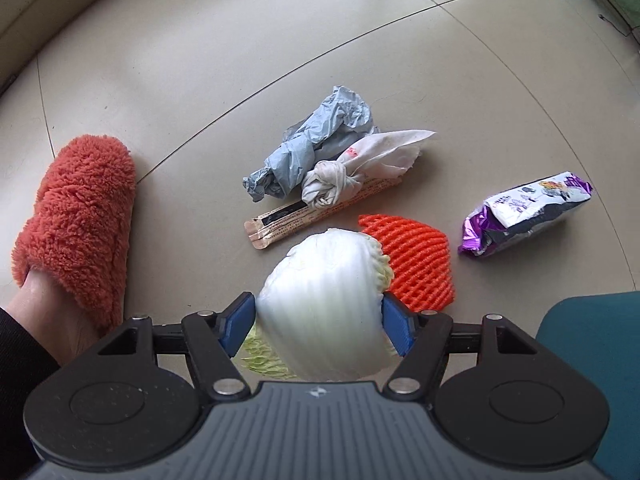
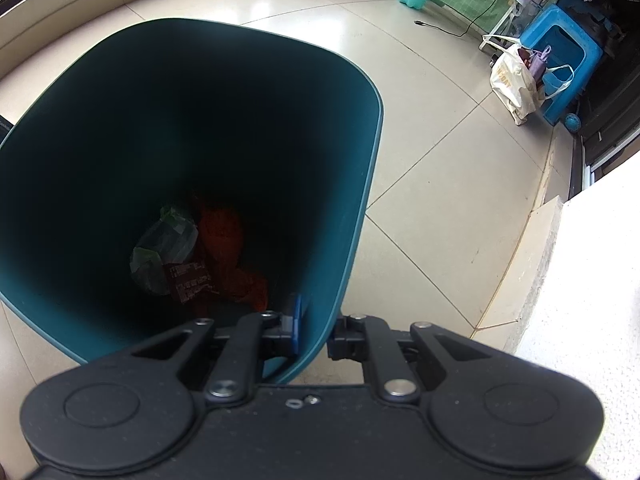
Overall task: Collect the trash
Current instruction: 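Carry the cabbage with the left tool into the teal bin and release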
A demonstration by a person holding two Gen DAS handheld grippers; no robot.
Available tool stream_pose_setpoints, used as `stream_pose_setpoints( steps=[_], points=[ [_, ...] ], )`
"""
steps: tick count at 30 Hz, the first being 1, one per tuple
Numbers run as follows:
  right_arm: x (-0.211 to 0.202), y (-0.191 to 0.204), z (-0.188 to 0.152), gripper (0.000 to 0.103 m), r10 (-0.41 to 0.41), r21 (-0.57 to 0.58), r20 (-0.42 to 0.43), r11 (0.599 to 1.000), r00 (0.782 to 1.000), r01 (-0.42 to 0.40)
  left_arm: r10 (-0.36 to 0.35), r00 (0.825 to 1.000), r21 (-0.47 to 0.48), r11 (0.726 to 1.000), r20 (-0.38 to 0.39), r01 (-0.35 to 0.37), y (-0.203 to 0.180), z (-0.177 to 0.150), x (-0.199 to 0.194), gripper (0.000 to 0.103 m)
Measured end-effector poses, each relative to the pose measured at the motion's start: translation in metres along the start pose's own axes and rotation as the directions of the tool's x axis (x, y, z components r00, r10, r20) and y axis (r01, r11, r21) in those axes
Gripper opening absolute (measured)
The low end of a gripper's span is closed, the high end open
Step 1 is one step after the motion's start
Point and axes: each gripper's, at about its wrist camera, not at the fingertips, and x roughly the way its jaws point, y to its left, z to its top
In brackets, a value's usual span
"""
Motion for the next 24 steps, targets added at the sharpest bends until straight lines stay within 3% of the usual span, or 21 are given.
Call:
stream_pose_setpoints(
  steps=[6,12,24],
  points=[
    [-0.001,-0.003,-0.003,0.011,0.014,0.002,0.008,1.0,1.0,-0.014,-0.05,0.996,0.164,0.986,0.074,0.037,-0.046,-0.012,-0.07,0.068],
    [-0.002,-0.008,-0.004,0.011,0.027,0.012,0.017,1.0,0.999,-0.028,-0.112,0.986,0.304,0.95,0.127,0.069,-0.09,-0.027,-0.13,0.068],
    [-0.002,-0.013,-0.009,0.011,0.048,0.013,0.033,0.999,0.998,-0.049,-0.217,0.957,0.546,0.834,0.193,0.079,-0.174,-0.06,-0.221,0.068]
  ],
)
